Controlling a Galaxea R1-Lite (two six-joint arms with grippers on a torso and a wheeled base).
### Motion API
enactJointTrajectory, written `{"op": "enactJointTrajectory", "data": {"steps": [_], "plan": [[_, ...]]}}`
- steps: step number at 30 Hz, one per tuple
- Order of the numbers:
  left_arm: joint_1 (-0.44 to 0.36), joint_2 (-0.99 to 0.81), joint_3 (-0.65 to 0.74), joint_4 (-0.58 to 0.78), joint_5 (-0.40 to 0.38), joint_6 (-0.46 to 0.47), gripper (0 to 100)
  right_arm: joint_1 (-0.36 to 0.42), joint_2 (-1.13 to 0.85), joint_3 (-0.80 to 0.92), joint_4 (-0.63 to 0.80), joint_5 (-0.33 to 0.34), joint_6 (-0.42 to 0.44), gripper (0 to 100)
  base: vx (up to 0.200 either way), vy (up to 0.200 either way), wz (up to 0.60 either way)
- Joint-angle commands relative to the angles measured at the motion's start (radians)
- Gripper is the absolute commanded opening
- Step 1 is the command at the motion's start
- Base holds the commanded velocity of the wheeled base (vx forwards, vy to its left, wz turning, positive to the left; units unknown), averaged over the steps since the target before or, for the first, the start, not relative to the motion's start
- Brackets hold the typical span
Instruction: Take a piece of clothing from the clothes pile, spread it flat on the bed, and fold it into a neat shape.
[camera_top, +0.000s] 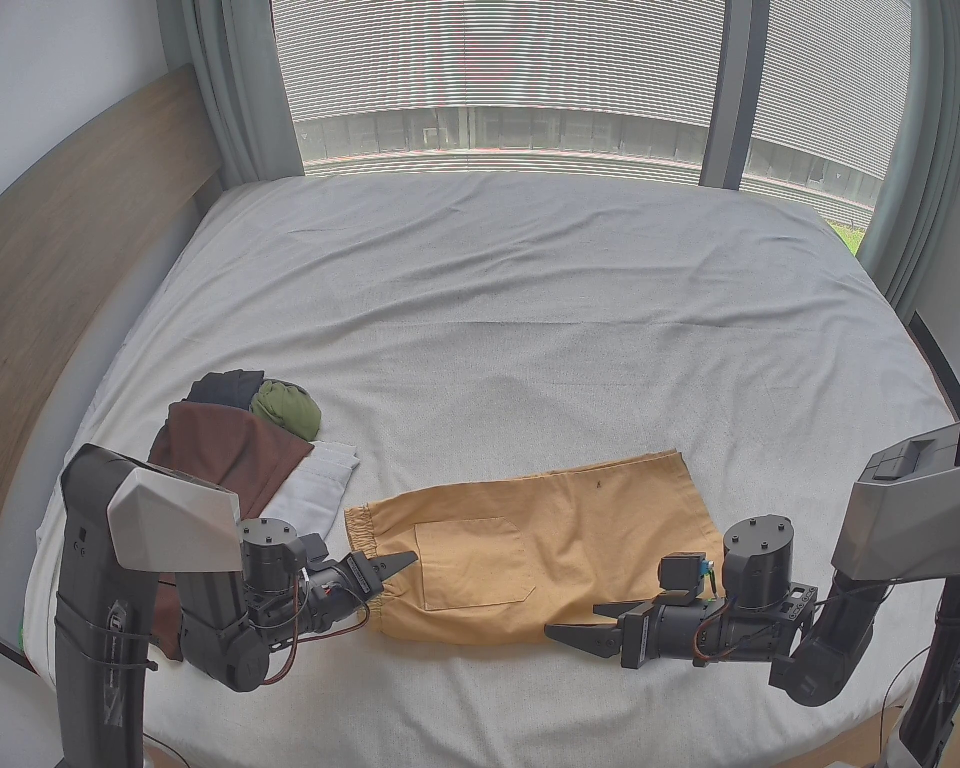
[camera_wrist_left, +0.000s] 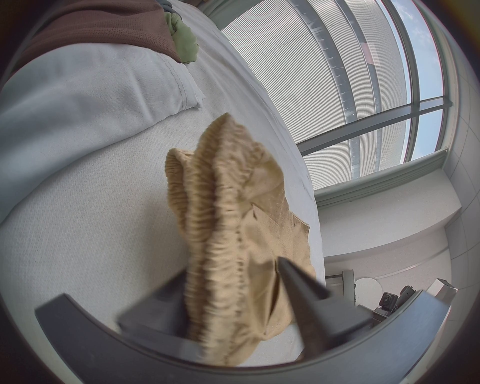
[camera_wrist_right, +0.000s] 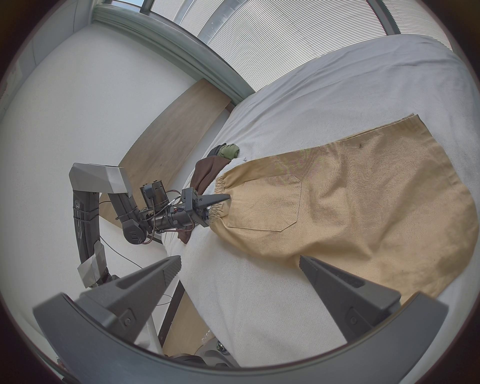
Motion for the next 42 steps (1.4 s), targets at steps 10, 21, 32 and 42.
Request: {"op": "enactJointTrajectory", "data": {"steps": [10,21,32,42], "plan": [[0.012,-0.022,0.035,-0.001,0.028,0.029,0,-0.002,0.003,0.003,-0.04,-0.004,0.005,100,0.0,0.0,0.0],[0.063,-0.08,0.075,-0.002,0.048,0.102,0,-0.01,0.008,0.006,-0.052,-0.004,0.006,100,0.0,0.0,0.0],[0.181,-0.165,0.175,-0.001,-0.025,0.105,0,-0.009,0.012,0.004,-0.052,-0.004,0.006,100,0.0,0.0,0.0],[0.268,-0.195,0.224,-0.002,-0.09,0.13,0,-0.007,0.019,0.003,-0.057,-0.004,0.006,100,0.0,0.0,0.0]]}}
